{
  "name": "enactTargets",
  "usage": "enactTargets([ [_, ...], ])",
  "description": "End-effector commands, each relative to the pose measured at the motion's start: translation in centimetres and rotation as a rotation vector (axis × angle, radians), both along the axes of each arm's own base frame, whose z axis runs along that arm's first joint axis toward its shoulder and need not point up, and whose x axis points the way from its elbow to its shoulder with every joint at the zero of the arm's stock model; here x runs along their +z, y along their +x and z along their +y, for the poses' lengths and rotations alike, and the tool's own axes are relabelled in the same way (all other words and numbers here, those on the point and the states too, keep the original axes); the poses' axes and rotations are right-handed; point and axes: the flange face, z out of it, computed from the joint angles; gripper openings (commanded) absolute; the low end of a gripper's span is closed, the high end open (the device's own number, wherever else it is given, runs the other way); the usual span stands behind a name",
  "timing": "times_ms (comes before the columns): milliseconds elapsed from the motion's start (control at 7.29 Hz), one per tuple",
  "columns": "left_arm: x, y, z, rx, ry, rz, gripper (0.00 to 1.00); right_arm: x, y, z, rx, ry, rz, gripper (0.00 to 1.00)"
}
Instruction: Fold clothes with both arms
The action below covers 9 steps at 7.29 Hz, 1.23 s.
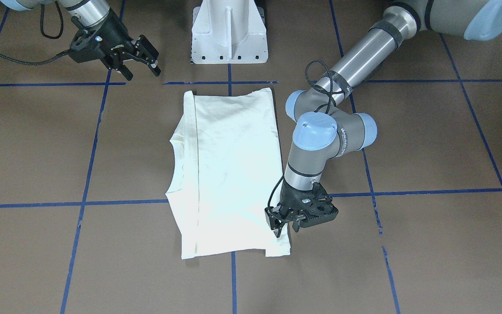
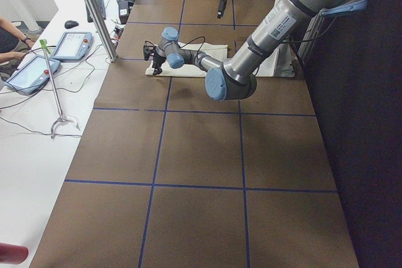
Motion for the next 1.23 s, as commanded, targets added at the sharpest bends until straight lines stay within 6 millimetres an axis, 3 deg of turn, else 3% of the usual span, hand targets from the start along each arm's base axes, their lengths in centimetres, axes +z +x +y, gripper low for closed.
enactTargets([
  [0,-1.3,-4.7,-0.8,0.095,0.007,-0.049,1.00,1.0,-3.0,-1.9,0.003,-0.003,0.032,1.00],
  [137,-1.4,-7.4,1.5,0.123,0.022,-0.084,1.00,0.7,-4.2,-2.5,-0.022,0.025,0.079,1.00],
  [548,-5.3,-15.7,11.8,0.201,-0.006,-0.070,1.00,-5.4,-10.2,-5.0,-0.100,0.047,0.280,1.00],
  [686,-5.8,-17.3,14.7,0.218,0.003,-0.059,1.00,-5.6,-11.6,-5.0,-0.153,0.086,0.325,1.00],
  [823,-6.8,-18.6,17.2,0.245,-0.001,-0.049,1.00,-4.3,-13.8,-4.1,-0.199,0.093,0.359,1.00],
  [960,-8.0,-19.3,19.1,0.268,-0.003,-0.039,1.00,-4.1,-16.5,-3.9,-0.223,0.084,0.381,1.00],
  [1097,-8.3,-19.3,19.6,0.272,-0.006,-0.039,1.00,-2.8,-18.1,-3.8,-0.238,0.069,0.413,1.00],
])
